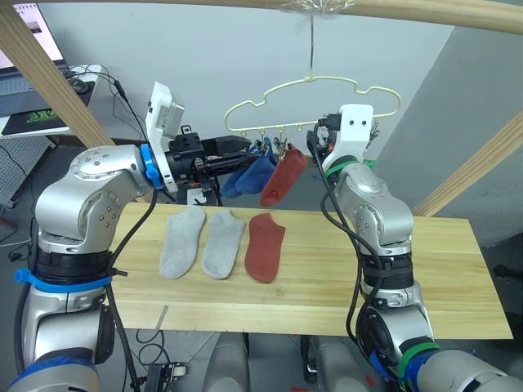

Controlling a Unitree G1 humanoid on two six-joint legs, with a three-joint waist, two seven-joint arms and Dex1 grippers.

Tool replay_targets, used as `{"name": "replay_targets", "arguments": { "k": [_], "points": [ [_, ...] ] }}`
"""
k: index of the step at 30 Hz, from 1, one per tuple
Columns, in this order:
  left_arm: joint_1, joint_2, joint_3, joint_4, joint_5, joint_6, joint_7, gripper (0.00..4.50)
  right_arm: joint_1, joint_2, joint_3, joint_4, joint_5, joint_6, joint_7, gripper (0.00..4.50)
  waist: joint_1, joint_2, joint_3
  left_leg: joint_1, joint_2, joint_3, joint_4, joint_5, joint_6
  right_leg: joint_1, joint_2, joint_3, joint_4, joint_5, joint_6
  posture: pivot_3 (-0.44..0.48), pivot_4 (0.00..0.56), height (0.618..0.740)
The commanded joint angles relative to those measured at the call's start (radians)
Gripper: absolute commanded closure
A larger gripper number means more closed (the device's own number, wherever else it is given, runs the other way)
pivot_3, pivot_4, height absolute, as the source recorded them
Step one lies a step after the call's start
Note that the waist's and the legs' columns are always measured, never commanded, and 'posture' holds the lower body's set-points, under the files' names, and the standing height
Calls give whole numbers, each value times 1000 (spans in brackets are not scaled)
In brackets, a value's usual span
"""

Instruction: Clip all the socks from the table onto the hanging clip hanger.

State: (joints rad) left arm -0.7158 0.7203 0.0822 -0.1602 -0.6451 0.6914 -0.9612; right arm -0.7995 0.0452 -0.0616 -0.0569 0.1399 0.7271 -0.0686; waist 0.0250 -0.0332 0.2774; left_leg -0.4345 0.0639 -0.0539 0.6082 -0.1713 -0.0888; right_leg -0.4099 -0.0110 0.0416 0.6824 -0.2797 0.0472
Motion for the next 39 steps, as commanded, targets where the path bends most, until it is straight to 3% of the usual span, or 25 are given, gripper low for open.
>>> {"name": "replay_targets", "arguments": {
  "k": [1,10,13,17,19,26,29,36,39],
  "points": [
    [-2,13,28,-44,-10,-1,9,2885,-32,-13,-18,-9,4,-33,2,2036,0,0,0,0,0,0,0,0,0,0,0,0,0,0,0,210,210,740],
    [2,15,28,-50,-12,1,16,2885,-49,-23,-25,13,1,-45,-4,2036,0,0,0,0,0,0,0,0,0,0,0,0,0,0,0,210,210,740],
    [3,15,28,-51,-12,2,17,2885,-48,-29,-24,15,-6,-42,-10,2665,0,0,0,0,0,0,0,0,0,0,0,0,0,0,0,210,210,740],
    [3,12,24,-54,-8,2,24,2885,-47,-32,-28,14,-8,-39,-16,3955,0,0,0,0,0,0,0,0,0,0,0,0,0,0,0,210,210,740],
    [3,11,16,-52,-3,19,40,2885,-48,-34,-32,17,-7,-38,-21,4355,0,0,0,0,0,0,0,0,0,0,0,0,0,0,0,206,211,740],
    [39,12,-37,-75,23,92,85,2885,-50,-35,-38,21,-3,-40,-29,4355,0,0,0,0,0,0,0,0,0,0,0,0,0,0,0,203,209,740],
    [68,-1,-52,-79,40,89,99,2296,-54,-33,-41,23,-1,-39,-31,4355,0,0,0,0,0,0,0,0,0,0,0,0,0,0,0,199,210,740],
    [137,-39,-151,-32,173,-3,129,138,-63,-28,-45,18,8,-28,-28,4355,0,0,0,0,0,0,0,0,0,0,0,0,0,0,0,187,218,740],
    [155,-62,-190,8,246,-40,165,34,-67,-26,-48,15,11,-23,-27,4355,0,0,0,0,0,0,0,0,0,0,0,0,0,0,0,184,218,740]
  ]
}}
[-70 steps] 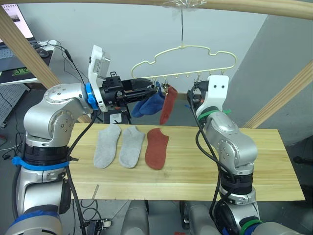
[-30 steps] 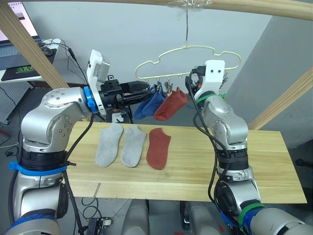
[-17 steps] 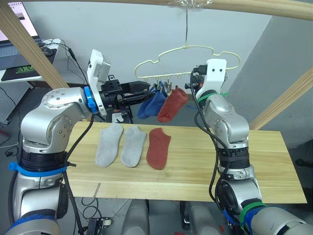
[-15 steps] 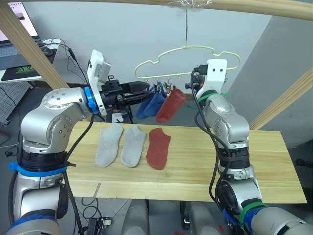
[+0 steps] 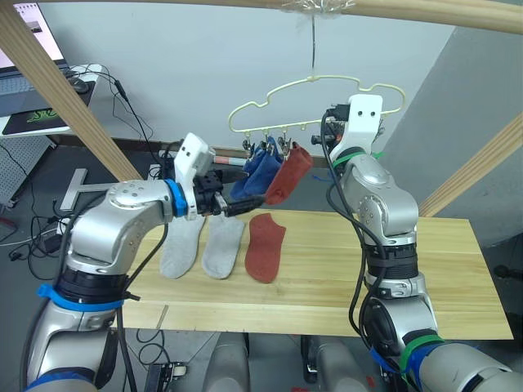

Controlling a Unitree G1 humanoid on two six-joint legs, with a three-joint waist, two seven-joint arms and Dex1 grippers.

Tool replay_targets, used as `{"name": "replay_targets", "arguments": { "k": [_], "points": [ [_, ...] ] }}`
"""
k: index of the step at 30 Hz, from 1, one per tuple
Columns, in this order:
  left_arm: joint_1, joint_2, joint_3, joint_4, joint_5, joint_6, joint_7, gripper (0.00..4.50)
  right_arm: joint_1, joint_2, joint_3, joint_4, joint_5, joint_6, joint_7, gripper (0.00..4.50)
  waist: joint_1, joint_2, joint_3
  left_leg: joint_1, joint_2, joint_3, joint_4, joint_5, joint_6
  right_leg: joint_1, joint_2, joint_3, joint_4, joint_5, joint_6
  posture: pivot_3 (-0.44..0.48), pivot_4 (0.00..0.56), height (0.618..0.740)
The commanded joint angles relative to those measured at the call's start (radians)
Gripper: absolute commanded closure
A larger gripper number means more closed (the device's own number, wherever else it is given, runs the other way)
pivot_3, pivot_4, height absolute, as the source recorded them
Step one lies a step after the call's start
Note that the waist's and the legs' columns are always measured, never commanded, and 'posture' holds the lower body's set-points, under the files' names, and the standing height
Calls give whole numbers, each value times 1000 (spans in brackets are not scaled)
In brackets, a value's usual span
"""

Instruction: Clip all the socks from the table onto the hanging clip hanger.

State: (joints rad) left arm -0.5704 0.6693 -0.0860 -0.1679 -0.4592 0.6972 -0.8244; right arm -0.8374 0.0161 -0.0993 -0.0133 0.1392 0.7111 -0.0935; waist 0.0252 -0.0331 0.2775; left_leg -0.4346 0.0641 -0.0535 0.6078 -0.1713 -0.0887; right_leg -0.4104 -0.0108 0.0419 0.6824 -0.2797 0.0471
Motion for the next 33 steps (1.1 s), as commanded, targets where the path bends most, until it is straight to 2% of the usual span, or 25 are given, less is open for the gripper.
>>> {"name": "replay_targets", "arguments": {
  "k": [1,7,13,22,29,33],
  "points": [
    [20,-23,-29,32,66,-59,20,34,-31,4,-11,-29,13,-6,-3,4355,-1,0,0,0,0,0,0,0,0,0,0,0,0,0,0,182,219,740],
    [49,-79,-148,176,172,-132,-11,34,-44,6,-14,-32,17,-2,-3,4355,0,0,0,0,0,1,0,0,0,0,0,0,0,0,0,177,218,740],
    [-16,-177,-248,454,343,-303,15,34,-52,10,-19,-38,15,6,-3,4355,0,0,0,0,0,1,0,0,0,-1,0,0,0,0,0,171,221,740],
    [-154,-312,-230,804,444,-465,60,34,-51,10,-20,-50,13,12,-5,4355,0,0,0,-1,0,1,0,0,0,-1,0,0,0,0,0,153,221,740],
    [-192,-362,-267,955,540,-510,64,34,-49,9,-21,-60,14,21,-8,4355,-2,0,0,-1,0,1,0,0,0,-1,1,0,0,0,0,143,223,740],
    [-198,-375,-282,988,579,-535,39,34,-47,8,-22,-68,14,28,-9,4355,-2,0,0,-1,0,1,0,0,0,-1,0,0,1,0,0,133,225,740]
  ]
}}
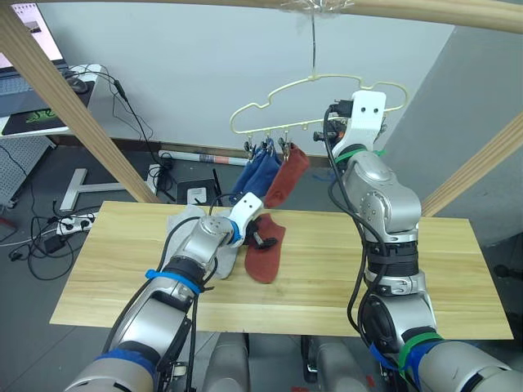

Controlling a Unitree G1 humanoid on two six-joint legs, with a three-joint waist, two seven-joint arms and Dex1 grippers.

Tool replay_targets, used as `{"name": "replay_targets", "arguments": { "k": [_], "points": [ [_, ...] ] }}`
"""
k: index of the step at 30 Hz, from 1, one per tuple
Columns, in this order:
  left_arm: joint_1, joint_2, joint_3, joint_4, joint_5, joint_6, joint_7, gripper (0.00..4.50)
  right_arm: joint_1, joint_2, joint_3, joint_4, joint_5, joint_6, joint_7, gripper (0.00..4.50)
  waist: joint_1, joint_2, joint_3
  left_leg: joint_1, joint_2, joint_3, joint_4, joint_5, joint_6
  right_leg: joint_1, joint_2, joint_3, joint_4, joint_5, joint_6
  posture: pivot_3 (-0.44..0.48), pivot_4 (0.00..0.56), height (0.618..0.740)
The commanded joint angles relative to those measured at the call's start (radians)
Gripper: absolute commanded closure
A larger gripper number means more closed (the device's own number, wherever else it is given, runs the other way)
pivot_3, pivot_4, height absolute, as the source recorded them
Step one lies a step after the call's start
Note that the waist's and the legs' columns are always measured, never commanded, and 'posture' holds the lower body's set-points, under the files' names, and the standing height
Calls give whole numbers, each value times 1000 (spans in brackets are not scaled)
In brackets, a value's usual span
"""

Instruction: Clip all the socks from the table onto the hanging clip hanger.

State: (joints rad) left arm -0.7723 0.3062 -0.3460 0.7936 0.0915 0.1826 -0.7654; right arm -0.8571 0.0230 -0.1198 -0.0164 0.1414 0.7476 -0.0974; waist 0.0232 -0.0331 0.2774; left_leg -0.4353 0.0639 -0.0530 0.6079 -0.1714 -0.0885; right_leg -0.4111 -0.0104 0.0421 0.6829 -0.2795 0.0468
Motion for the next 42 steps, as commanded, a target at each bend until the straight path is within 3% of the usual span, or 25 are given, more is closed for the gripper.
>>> {"name": "replay_targets", "arguments": {
  "k": [1,3,17,32,42],
  "points": [
    [4,-15,-23,29,36,-27,-24,34,-27,1,-3,-67,11,-7,-5,4355,0,0,0,0,0,0,0,0,0,0,0,0,0,0,0,133,225,740],
    [4,-20,-23,36,51,-42,-26,34,-27,1,-4,-70,11,-3,-6,4355,0,0,0,0,0,0,0,0,0,0,0,0,0,0,0,133,225,740],
    [14,-34,0,26,60,-55,-66,4028,-25,6,-3,-73,18,3,-8,4355,0,0,0,0,0,0,0,0,0,0,0,0,0,0,0,129,217,740],
    [-63,-118,181,-192,-134,77,-66,4028,-52,28,-39,-90,68,65,-20,4355,0,0,0,-1,0,0,0,0,0,0,0,-1,0,0,0,131,211,740],
    [-203,-204,225,-152,-172,85,-4,4028,-63,46,-65,-115,105,127,-35,4355,0,0,0,-1,0,0,0,0,0,0,0,-1,0,0,0,118,212,740]
  ]
}}
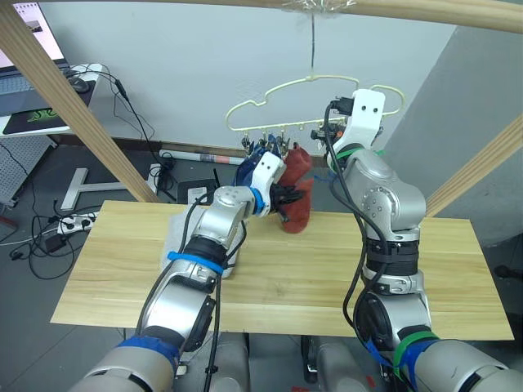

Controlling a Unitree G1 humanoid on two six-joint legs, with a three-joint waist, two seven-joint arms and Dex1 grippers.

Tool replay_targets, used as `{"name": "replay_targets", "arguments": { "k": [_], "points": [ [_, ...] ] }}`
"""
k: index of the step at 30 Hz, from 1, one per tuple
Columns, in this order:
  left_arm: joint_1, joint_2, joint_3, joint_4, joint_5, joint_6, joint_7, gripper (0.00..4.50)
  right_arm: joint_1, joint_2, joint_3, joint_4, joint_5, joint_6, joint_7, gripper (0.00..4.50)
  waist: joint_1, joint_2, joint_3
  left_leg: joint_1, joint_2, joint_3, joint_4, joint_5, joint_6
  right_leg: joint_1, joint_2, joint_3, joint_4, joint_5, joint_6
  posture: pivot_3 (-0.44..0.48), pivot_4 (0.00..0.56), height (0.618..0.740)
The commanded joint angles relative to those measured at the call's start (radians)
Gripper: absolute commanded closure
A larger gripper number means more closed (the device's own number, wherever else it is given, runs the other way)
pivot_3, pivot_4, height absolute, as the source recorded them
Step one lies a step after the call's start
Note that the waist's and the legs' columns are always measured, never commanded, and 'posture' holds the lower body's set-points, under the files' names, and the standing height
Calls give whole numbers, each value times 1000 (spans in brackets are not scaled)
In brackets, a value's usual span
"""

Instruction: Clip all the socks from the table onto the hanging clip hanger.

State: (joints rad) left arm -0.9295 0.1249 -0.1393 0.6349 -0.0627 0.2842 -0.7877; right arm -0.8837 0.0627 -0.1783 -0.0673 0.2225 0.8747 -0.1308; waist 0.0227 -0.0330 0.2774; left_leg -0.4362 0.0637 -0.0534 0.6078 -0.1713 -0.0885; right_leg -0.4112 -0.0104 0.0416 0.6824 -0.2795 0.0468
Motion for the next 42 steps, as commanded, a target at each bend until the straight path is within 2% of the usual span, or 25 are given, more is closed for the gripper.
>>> {"name": "replay_targets", "arguments": {
  "k": [1,15,29,38,42],
  "points": [
    [-61,-29,21,21,-19,-22,24,4028,-36,7,-8,-65,27,5,-3,4355,0,0,0,0,0,0,0,0,0,0,0,0,0,0,0,118,212,740],
    [-193,-64,70,170,-38,-95,57,4028,-22,8,-7,-85,51,41,-9,4355,-3,0,0,0,0,0,0,0,0,0,0,0,-1,0,0,112,213,740],
    [-221,-74,91,110,-88,-28,22,4028,-18,3,2,-82,36,18,-12,4355,-3,0,0,-2,0,0,0,0,0,-2,0,0,-1,0,0,119,218,740],
    [-234,-76,98,93,-104,-14,26,4028,-15,1,2,-80,37,20,-13,4355,-1,0,0,-12,0,0,1,0,0,-12,0,0,1,0,0,121,219,740],
    [-233,-77,99,87,-112,-12,19,4046,-14,0,1,-81,37,30,-18,2950,-1,0,0,-13,0,0,1,0,0,-12,0,0,0,0,0,120,220,740]
  ]
}}
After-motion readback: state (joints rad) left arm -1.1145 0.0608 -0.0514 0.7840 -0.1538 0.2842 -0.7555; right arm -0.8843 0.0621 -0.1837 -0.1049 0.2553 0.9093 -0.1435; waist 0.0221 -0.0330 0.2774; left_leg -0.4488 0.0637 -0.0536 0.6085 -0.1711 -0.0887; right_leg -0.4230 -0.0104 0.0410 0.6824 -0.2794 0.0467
